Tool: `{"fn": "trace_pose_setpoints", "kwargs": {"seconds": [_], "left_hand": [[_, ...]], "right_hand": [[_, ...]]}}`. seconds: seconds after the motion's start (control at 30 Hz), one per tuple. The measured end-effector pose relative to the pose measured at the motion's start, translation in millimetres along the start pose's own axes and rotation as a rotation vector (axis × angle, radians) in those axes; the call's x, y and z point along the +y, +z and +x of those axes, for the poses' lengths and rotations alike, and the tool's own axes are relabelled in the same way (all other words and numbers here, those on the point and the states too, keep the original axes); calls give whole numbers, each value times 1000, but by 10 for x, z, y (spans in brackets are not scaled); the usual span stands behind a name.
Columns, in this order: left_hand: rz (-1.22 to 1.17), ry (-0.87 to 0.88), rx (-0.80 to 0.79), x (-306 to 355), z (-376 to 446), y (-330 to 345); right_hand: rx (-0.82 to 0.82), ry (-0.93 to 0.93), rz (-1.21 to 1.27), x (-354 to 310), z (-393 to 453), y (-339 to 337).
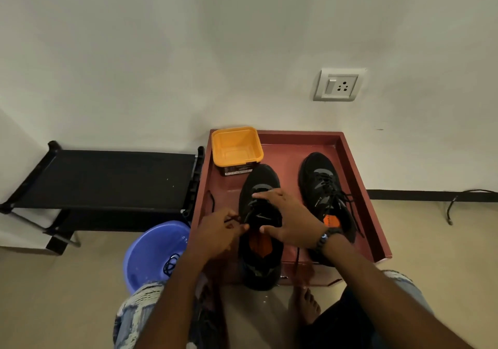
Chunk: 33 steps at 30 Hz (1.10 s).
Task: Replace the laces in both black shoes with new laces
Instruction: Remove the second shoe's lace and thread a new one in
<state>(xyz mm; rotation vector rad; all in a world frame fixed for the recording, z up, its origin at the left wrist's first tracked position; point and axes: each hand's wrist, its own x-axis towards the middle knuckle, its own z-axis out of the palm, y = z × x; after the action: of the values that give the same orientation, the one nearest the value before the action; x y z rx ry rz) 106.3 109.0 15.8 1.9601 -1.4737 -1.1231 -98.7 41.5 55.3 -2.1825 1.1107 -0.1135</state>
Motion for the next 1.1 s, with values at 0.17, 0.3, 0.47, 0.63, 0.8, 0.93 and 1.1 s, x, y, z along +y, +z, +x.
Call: {"fn": "trace_pose_setpoints", "kwargs": {"seconds": [0.17,0.3,0.47,0.63,0.8,0.93,1.1], "left_hand": [[70,58,95,-38,-172,-172],[55,27,154,-144,-377,-227],[-51,-16,254,-273,-506,-321],[-73,-16,240,-375,-585,-249],[-112,-37,248,-349,-492,-305],[-263,-71,228,-161,-324,-390],[-415,-55,77,275,-89,-580]], "right_hand": [[29,42,-188,-118,263,271],[75,68,-91,-2,209,320],[76,78,-72,4,180,334],[84,63,21,3,127,302],[155,284,217,190,-154,304],[98,272,187,243,-241,164],[96,235,197,160,-27,-297]]}}
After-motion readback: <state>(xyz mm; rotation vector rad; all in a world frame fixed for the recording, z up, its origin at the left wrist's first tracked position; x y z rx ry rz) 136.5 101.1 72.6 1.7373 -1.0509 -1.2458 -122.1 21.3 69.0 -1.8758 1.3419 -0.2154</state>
